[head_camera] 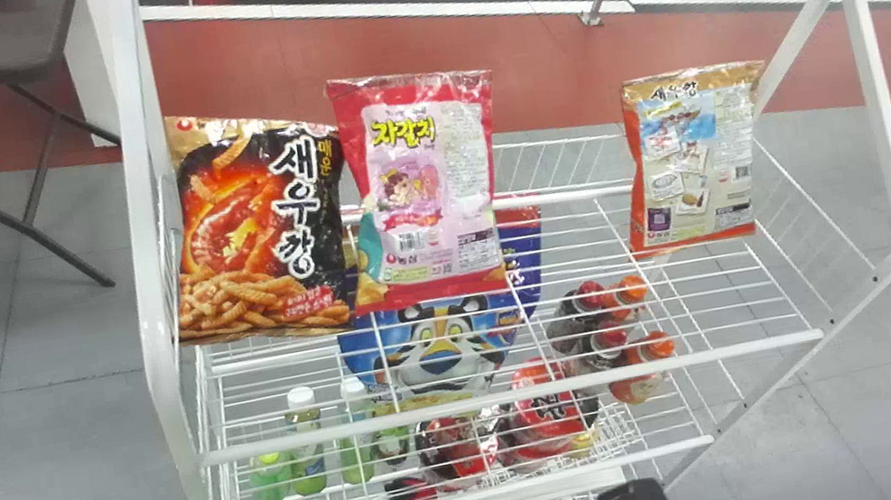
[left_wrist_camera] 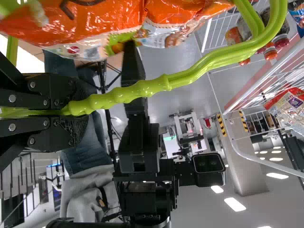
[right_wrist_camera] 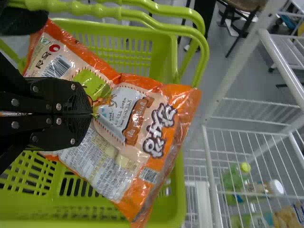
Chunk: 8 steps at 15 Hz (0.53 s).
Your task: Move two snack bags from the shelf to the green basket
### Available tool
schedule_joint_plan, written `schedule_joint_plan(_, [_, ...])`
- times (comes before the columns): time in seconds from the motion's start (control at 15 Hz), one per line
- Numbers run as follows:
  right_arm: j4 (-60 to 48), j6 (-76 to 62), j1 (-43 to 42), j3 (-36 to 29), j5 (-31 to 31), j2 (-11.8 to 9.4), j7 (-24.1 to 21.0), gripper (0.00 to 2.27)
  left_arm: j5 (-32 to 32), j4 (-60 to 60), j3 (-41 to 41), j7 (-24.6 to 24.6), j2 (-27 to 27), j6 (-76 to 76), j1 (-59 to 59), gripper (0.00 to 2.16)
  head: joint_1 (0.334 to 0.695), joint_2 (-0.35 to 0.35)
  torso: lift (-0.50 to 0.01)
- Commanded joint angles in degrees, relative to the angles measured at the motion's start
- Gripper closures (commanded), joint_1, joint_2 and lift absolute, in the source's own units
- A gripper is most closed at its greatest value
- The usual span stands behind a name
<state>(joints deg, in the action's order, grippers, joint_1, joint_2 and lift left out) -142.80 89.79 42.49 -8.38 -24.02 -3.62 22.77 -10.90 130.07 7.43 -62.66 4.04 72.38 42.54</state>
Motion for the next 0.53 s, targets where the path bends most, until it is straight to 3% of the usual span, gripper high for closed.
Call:
schedule_joint_plan(0.0, [3.2, 0.3, -0.4, 4.0, 2.0, -1.2, -0.9, 2.25, 0.0, -0.1, -0.1, -0.1, 0.1, 0.0, 0.0, 2.15, 0.695, -0.350, -0.016])
schedule_joint_plan(0.27, [8.4, -1.2, -1.7, 7.6, 3.9, -2.7, -2.4, 2.25, 0.0, -0.1, -0.1, -0.2, 0.1, -0.2, 0.0, 2.15, 0.695, -0.350, -0.016])
schedule_joint_plan(0.33, [8.2, -2.1, -2.0, 7.6, 4.5, -2.8, -2.3, 1.98, 0.0, -0.1, -0.1, -0.2, 0.1, -0.2, -0.1, 2.15, 0.695, -0.350, -0.016])
schedule_joint_plan(0.4, [7.8, -4.2, -2.0, 7.2, 5.2, -3.0, -2.3, 1.12, 0.0, -0.1, -0.1, -0.2, 0.1, -0.2, 0.0, 2.15, 0.695, -0.350, -0.016])
schedule_joint_plan(0.47, [7.7, -5.3, -2.1, 6.6, 5.7, -3.0, -2.4, 0.12, 0.0, -0.1, -0.1, -0.3, 0.2, -0.2, 0.0, 2.15, 0.695, -0.350, -0.016])
